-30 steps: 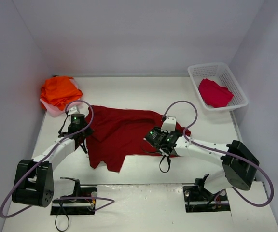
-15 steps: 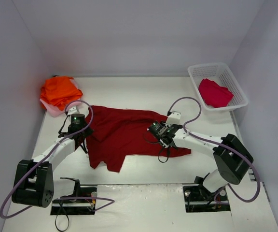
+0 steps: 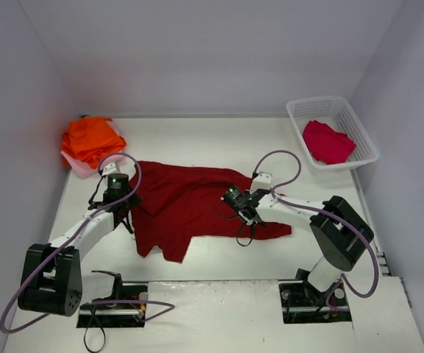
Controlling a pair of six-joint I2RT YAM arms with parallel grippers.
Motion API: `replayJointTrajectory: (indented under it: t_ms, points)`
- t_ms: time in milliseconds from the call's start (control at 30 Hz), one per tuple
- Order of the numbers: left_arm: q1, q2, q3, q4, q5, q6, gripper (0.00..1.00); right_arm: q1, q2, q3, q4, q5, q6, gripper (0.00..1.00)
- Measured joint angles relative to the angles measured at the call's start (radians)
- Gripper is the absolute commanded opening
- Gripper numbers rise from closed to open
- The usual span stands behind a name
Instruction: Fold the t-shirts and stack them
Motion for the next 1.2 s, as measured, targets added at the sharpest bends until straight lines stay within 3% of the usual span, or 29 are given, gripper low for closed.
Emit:
replayJointTrajectory:
  t_ms: [500,1000,1100,1133,1200]
  points:
    - [0.15,-0.064,-0.017,-0.011,0.015,0.003,0.0,-0.295,-0.33,-0.041,-0.027,0.047,-0.174,0.0]
    - [0.207,-0.025,0.018,-0.006,0.048,-0.039,0.0,-0.313,-0.336,-0.058,-0.035,0.032,-0.217,0.0]
    - [0.209,-0.016,0.026,0.002,0.052,-0.05,0.0,-0.313,-0.336,-0.058,-0.035,0.009,-0.22,0.18]
    - [0.209,-0.014,0.026,0.002,0.053,-0.053,0.0,-0.312,-0.336,-0.058,-0.036,0.0,-0.221,0.38]
    - [0.209,-0.013,0.026,0.002,0.054,-0.058,0.0,-0.312,-0.336,-0.058,-0.037,-0.021,-0.223,0.58]
